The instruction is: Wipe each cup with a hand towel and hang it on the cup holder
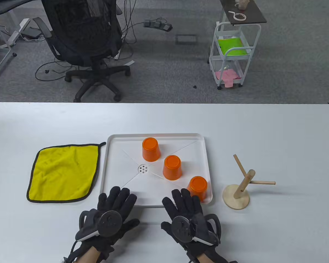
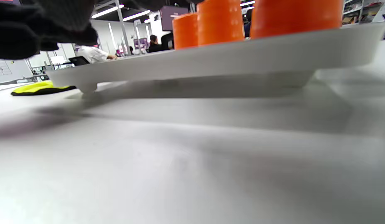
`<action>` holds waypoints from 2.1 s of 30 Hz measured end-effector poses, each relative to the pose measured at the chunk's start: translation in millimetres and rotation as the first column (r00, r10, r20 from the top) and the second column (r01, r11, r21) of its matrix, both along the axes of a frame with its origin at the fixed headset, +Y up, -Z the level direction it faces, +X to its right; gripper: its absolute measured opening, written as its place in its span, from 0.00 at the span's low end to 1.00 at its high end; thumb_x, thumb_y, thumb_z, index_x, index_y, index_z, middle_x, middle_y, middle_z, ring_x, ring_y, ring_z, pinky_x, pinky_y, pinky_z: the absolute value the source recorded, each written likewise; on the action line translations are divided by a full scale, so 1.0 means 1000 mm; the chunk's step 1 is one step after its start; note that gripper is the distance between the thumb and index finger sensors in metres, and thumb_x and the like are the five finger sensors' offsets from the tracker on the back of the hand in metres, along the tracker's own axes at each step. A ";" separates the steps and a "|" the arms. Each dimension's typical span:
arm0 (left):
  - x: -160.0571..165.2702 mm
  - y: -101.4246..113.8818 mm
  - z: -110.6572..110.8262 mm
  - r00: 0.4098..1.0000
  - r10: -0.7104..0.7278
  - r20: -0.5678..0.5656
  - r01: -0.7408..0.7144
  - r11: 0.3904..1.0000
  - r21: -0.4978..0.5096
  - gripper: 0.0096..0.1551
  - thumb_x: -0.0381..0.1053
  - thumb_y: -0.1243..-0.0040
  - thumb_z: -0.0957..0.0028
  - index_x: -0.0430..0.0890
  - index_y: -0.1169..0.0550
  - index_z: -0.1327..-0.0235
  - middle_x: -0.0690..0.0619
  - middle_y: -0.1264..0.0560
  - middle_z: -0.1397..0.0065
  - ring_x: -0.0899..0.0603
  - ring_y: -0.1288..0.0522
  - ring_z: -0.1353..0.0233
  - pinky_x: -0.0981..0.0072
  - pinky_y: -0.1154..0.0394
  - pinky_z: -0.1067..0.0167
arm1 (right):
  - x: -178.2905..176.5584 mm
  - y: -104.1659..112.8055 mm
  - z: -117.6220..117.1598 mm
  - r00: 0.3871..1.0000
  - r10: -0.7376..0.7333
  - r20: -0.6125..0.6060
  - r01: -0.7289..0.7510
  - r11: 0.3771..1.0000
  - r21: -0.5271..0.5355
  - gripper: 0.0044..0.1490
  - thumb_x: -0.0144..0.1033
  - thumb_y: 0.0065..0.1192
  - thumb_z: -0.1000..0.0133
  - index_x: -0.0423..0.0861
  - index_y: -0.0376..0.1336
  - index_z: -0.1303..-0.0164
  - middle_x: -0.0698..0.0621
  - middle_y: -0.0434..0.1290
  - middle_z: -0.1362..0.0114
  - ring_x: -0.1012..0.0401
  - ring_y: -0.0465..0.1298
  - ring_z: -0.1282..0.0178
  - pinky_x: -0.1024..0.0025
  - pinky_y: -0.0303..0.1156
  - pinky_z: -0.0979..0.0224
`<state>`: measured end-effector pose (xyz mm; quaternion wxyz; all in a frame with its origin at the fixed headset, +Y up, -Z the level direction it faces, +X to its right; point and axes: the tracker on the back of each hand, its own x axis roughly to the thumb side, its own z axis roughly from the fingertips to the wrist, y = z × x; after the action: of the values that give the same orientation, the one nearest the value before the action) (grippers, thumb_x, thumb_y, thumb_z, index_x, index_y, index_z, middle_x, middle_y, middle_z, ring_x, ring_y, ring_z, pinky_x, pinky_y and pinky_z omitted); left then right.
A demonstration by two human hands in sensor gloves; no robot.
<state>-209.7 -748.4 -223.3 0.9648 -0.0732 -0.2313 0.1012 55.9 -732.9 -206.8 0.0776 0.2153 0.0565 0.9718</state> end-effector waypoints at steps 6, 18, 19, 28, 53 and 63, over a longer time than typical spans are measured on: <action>0.000 0.000 0.000 1.000 0.003 -0.001 -0.003 1.000 -0.004 0.47 0.74 0.55 0.40 0.56 0.50 0.12 0.47 0.54 0.07 0.33 0.63 0.12 0.26 0.61 0.26 | -0.001 0.000 0.000 1.000 0.000 -0.006 0.000 1.000 -0.006 0.48 0.64 0.46 0.41 0.56 0.41 0.12 0.41 0.39 0.10 0.42 0.35 0.14 0.40 0.35 0.19; 0.000 0.000 0.000 1.000 0.009 -0.002 -0.009 1.000 -0.007 0.46 0.73 0.54 0.40 0.56 0.49 0.13 0.47 0.54 0.07 0.33 0.63 0.12 0.27 0.61 0.26 | -0.002 -0.001 0.001 1.000 -0.005 -0.021 0.005 1.000 -0.013 0.48 0.63 0.46 0.41 0.56 0.42 0.12 0.41 0.39 0.10 0.42 0.35 0.13 0.40 0.36 0.19; 0.000 -0.001 0.000 1.000 0.011 -0.002 -0.011 1.000 -0.009 0.46 0.73 0.54 0.40 0.56 0.49 0.13 0.47 0.54 0.07 0.33 0.63 0.12 0.27 0.61 0.26 | -0.003 -0.001 0.001 1.000 -0.005 -0.023 0.004 1.000 -0.014 0.47 0.63 0.46 0.41 0.57 0.42 0.12 0.41 0.39 0.10 0.42 0.35 0.14 0.40 0.36 0.19; 0.000 0.000 0.000 1.000 0.011 0.000 -0.011 1.000 -0.006 0.45 0.72 0.54 0.39 0.56 0.49 0.13 0.47 0.54 0.07 0.33 0.63 0.12 0.27 0.60 0.26 | -0.004 -0.001 0.002 1.000 0.007 -0.026 -0.007 1.000 -0.008 0.47 0.63 0.46 0.41 0.57 0.42 0.12 0.41 0.40 0.10 0.42 0.36 0.13 0.40 0.37 0.18; 0.001 -0.001 0.001 0.999 0.043 0.032 -0.042 0.999 -0.016 0.45 0.72 0.54 0.39 0.56 0.48 0.13 0.46 0.53 0.08 0.33 0.61 0.13 0.27 0.59 0.26 | 0.038 0.043 -0.070 0.909 0.008 0.418 0.005 1.000 -0.030 0.49 0.62 0.48 0.38 0.56 0.39 0.11 0.38 0.39 0.09 0.32 0.44 0.15 0.36 0.49 0.19; 0.001 -0.001 0.001 0.999 0.044 0.027 -0.043 0.999 -0.031 0.44 0.72 0.54 0.39 0.56 0.48 0.13 0.46 0.53 0.08 0.33 0.60 0.13 0.28 0.58 0.26 | 0.040 0.018 -0.083 0.880 0.069 0.470 -0.042 0.997 -0.068 0.48 0.63 0.52 0.40 0.56 0.43 0.13 0.38 0.51 0.13 0.40 0.72 0.29 0.52 0.75 0.36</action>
<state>-209.1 -748.9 -221.9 0.9579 -0.0843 -0.2447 0.1245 96.3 -714.6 -289.3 0.0672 -0.0313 0.0692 0.9948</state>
